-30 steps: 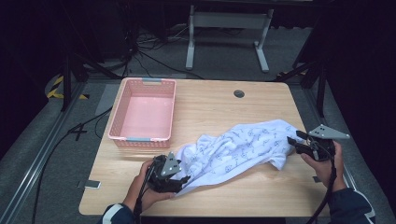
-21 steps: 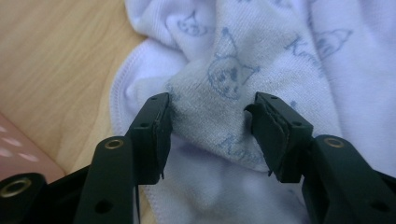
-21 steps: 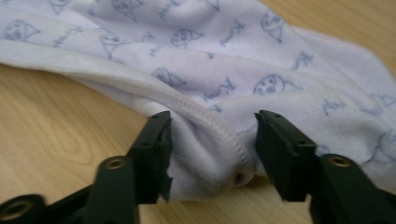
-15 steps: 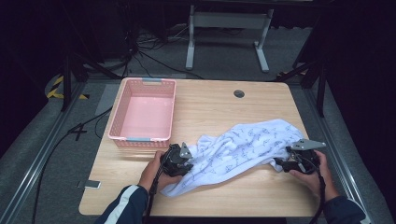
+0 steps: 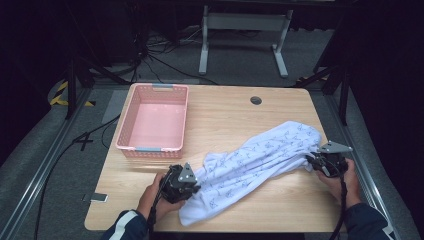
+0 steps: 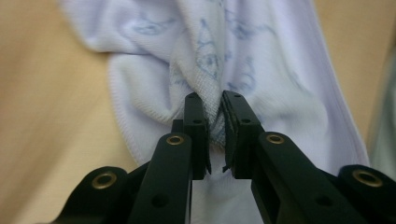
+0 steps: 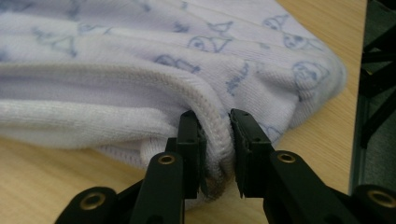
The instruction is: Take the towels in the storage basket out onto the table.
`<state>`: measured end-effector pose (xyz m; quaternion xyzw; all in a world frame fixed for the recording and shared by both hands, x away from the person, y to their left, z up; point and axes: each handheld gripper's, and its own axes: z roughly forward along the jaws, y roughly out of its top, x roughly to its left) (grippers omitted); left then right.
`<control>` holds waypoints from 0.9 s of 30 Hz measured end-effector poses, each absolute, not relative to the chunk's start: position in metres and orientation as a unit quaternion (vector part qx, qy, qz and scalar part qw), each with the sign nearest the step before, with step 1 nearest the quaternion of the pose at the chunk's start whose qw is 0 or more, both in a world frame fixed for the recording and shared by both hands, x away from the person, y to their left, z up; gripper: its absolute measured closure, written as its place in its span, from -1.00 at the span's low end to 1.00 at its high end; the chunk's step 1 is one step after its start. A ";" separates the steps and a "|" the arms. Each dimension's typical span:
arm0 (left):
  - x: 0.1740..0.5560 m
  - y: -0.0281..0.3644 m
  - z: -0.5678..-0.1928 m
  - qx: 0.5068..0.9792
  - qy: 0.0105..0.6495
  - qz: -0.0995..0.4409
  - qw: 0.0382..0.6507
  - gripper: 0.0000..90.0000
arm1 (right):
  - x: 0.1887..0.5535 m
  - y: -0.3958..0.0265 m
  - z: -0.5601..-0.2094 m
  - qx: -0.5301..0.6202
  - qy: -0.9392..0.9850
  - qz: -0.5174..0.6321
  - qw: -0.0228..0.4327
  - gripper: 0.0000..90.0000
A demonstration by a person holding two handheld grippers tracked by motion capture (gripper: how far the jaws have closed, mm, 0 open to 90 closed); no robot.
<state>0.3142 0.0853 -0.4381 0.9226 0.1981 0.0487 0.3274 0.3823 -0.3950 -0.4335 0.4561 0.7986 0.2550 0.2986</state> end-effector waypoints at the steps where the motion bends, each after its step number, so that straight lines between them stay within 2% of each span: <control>1: 0.306 0.080 -0.440 0.929 0.185 0.039 0.319 0.77 | 0.384 -0.396 -0.433 0.460 0.797 0.256 0.297 0.64; 3: 0.296 0.074 -0.441 0.931 0.180 0.049 0.315 0.57 | 0.389 -0.396 -0.433 0.463 0.794 0.263 0.293 0.62; 4: 0.295 0.073 -0.440 0.929 0.186 0.057 0.315 0.37 | 0.392 -0.395 -0.433 0.456 0.796 0.263 0.298 0.60; 7: 0.302 0.072 -0.437 0.912 0.230 0.113 0.321 0.02 | 0.396 -0.397 -0.433 0.465 0.789 0.278 0.291 0.44; 8: 0.308 0.074 -0.437 0.903 0.244 0.117 0.333 -0.08 | 0.396 -0.398 -0.434 0.463 0.787 0.286 0.291 0.34; 10: 0.322 0.076 -0.439 0.892 0.259 0.107 0.355 -0.09 | 0.396 -0.401 -0.432 0.460 0.784 0.296 0.293 0.20; 12: 0.336 0.072 -0.440 0.885 0.273 0.122 0.356 -0.12 | 0.395 -0.405 -0.430 0.462 0.774 0.328 0.282 0.10; 16: 0.356 0.060 -0.444 0.892 0.269 0.120 0.342 -0.06 | 0.390 -0.414 -0.423 0.463 0.754 0.365 0.288 -0.08; 21: 0.362 0.059 -0.453 0.904 0.264 0.079 0.325 0.32 | 0.386 -0.423 -0.418 0.467 0.731 0.399 0.296 -0.09; 24: 0.361 0.061 -0.454 0.907 0.262 0.069 0.322 0.40 | 0.388 -0.422 -0.419 0.471 0.730 0.393 0.301 -0.09; 25: 0.359 0.062 -0.453 0.911 0.259 0.060 0.317 0.58 | 0.390 -0.421 -0.420 0.473 0.729 0.394 0.300 -0.09; 27: 0.354 0.065 -0.453 0.913 0.256 0.057 0.314 0.65 | 0.393 -0.419 -0.423 0.477 0.731 0.384 0.299 -0.09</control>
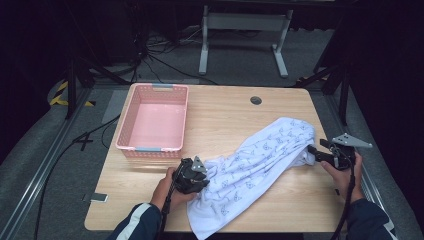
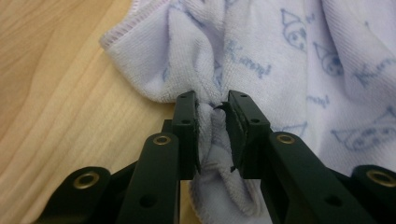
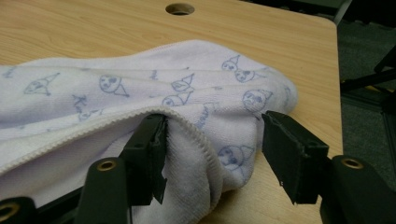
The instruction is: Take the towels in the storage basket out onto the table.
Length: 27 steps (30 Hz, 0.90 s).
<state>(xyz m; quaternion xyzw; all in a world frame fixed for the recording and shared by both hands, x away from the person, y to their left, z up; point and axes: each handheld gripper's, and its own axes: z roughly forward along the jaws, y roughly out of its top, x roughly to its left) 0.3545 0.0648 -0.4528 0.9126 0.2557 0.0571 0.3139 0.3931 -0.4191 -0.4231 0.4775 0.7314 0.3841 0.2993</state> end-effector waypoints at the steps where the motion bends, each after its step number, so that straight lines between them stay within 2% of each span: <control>1: 0.352 0.067 -0.452 0.917 0.247 0.056 0.309 0.74 | 0.396 -0.418 -0.426 0.481 0.734 0.382 0.290 -0.10; 4: 0.339 0.074 -0.450 0.933 0.228 0.071 0.268 0.83 | 0.404 -0.414 -0.435 0.495 0.751 0.331 0.286 -0.10; 9: 0.321 0.091 -0.453 0.924 0.250 0.069 0.282 0.83 | 0.410 -0.416 -0.439 0.505 0.756 0.299 0.288 -0.12; 13: 0.315 0.093 -0.453 0.921 0.250 0.084 0.287 0.76 | 0.403 -0.424 -0.427 0.486 0.752 0.358 0.265 -0.04; 18: 0.313 0.097 -0.442 0.917 0.251 0.088 0.296 0.78 | 0.383 -0.431 -0.400 0.456 0.737 0.408 0.285 0.02; 20: 0.313 0.098 -0.437 0.912 0.250 0.098 0.309 0.73 | 0.382 -0.432 -0.392 0.460 0.729 0.414 0.291 0.00; 22: 0.317 0.093 -0.435 0.904 0.249 0.109 0.331 0.54 | 0.389 -0.429 -0.392 0.461 0.731 0.406 0.298 -0.03; 23: 0.321 0.088 -0.436 0.905 0.242 0.115 0.330 0.54 | 0.395 -0.428 -0.393 0.468 0.731 0.397 0.299 -0.05; 27: 0.338 0.076 -0.443 0.903 0.229 0.110 0.347 0.37 | 0.424 -0.426 -0.400 0.487 0.736 0.380 0.277 -0.17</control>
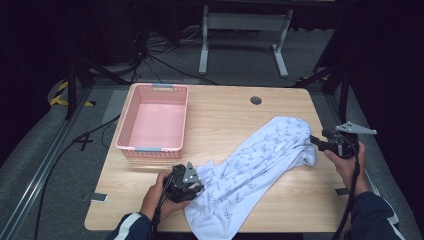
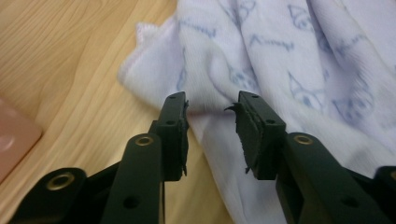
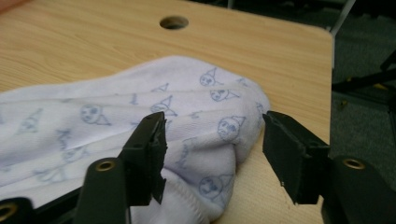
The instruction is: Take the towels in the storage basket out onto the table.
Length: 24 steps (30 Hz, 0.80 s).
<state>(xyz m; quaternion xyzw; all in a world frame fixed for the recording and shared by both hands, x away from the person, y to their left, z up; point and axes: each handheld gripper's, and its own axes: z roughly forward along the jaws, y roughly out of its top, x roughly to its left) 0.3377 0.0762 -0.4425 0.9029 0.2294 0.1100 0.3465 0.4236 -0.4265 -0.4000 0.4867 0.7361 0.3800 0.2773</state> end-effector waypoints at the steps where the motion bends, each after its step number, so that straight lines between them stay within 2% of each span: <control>1: 0.342 0.073 -0.444 0.904 0.227 0.111 0.344 0.31 | 0.431 -0.426 -0.402 0.488 0.739 0.377 0.272 -0.18; 3: 0.348 0.066 -0.448 0.908 0.220 0.116 0.336 0.15 | 0.450 -0.423 -0.410 0.501 0.742 0.368 0.252 -0.25; 6: 0.352 0.060 -0.454 0.916 0.208 0.099 0.327 0.17 | 0.471 -0.420 -0.422 0.526 0.744 0.338 0.238 -0.32; 10: 0.349 0.064 -0.455 0.918 0.210 0.085 0.326 0.25 | 0.491 -0.420 -0.439 0.549 0.749 0.309 0.205 -0.57; 13: 0.343 0.069 -0.456 0.920 0.209 0.061 0.325 0.30 | 0.500 -0.420 -0.446 0.561 0.749 0.300 0.188 -0.66; 15: 0.331 0.069 -0.455 0.931 0.190 0.079 0.303 0.31 | 0.503 -0.419 -0.447 0.561 0.749 0.305 0.177 -0.65; 16: 0.325 0.068 -0.455 0.934 0.184 0.086 0.294 0.31 | 0.504 -0.418 -0.448 0.559 0.750 0.308 0.174 -0.60; 18: 0.315 0.068 -0.454 0.936 0.185 0.087 0.287 0.32 | 0.504 -0.417 -0.448 0.541 0.759 0.326 0.157 -0.20; 20: 0.309 0.071 -0.453 0.936 0.184 0.088 0.286 0.33 | 0.504 -0.414 -0.446 0.529 0.767 0.332 0.150 0.01; 21: 0.306 0.072 -0.453 0.935 0.195 0.084 0.283 0.34 | 0.503 -0.411 -0.444 0.517 0.774 0.336 0.148 0.29; 24: 0.304 0.074 -0.454 0.933 0.198 0.081 0.289 0.34 | 0.500 -0.403 -0.439 0.490 0.786 0.338 0.170 0.57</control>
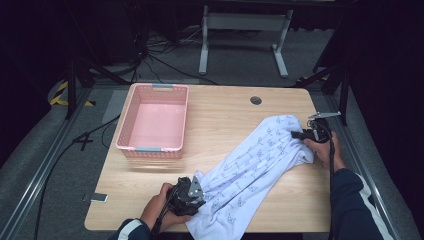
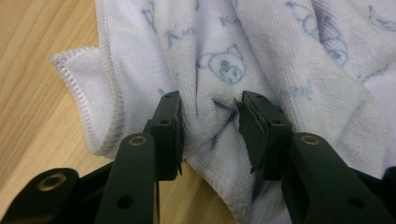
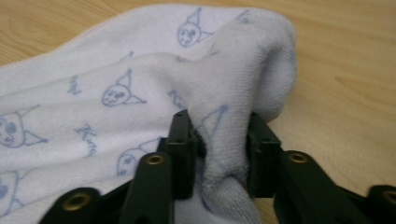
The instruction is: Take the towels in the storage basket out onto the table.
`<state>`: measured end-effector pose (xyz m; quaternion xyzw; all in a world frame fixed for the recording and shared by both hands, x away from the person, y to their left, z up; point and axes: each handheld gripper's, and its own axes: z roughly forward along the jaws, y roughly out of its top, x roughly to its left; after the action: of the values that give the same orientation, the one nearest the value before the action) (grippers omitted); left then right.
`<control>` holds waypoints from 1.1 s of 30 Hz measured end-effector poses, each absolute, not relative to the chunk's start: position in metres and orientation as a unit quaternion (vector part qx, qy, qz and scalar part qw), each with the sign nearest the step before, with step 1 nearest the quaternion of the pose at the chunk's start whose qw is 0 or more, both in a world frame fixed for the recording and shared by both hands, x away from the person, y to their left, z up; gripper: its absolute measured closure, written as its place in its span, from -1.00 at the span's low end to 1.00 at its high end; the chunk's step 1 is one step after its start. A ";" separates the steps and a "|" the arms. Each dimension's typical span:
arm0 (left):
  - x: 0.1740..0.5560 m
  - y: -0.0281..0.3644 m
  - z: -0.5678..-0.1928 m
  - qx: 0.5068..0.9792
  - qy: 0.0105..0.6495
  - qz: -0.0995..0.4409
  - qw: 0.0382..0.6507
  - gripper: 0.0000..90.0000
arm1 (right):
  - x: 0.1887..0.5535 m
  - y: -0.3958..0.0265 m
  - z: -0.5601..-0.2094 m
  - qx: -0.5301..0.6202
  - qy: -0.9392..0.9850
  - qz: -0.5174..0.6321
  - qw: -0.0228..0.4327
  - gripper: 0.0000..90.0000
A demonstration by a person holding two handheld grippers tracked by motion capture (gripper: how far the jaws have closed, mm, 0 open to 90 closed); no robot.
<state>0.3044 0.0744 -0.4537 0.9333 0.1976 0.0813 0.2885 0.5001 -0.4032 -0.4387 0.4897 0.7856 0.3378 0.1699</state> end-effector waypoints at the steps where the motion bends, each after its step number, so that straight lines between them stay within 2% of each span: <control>1: 0.305 0.074 -0.454 0.933 0.201 0.081 0.288 0.33 | 0.497 -0.398 -0.435 0.476 0.790 0.340 0.182 0.61; 6: 0.305 0.072 -0.454 0.932 0.203 0.082 0.290 0.32 | 0.482 -0.375 -0.412 0.417 0.805 0.355 0.230 0.65; 10: 0.304 0.071 -0.454 0.931 0.208 0.084 0.289 0.30 | 0.459 -0.346 -0.390 0.348 0.823 0.385 0.231 0.65; 16: 0.303 0.069 -0.454 0.931 0.209 0.087 0.287 0.28 | 0.412 -0.283 -0.384 0.222 0.877 0.373 0.206 0.63; 23: 0.303 0.068 -0.453 0.927 0.207 0.098 0.297 0.23 | 0.366 -0.232 -0.414 0.134 0.924 0.319 0.161 0.58; 26: 0.303 0.068 -0.449 0.912 0.209 0.123 0.330 0.11 | 0.354 -0.224 -0.423 0.130 0.930 0.317 0.133 0.39; 29: 0.311 0.068 -0.443 0.897 0.215 0.133 0.362 0.06 | 0.343 -0.222 -0.423 0.121 0.933 0.325 0.096 0.07; 30: 0.314 0.068 -0.443 0.897 0.217 0.126 0.363 0.05 | 0.340 -0.223 -0.419 0.124 0.931 0.333 0.086 0.05; 33: 0.320 0.067 -0.447 0.899 0.220 0.117 0.360 0.06 | 0.333 -0.231 -0.401 0.111 0.926 0.348 0.094 0.04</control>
<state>0.3195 0.0665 -0.4466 0.8990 0.2200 0.1174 0.3601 0.3334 -0.2313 -0.4013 0.1107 0.9261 0.3482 0.0938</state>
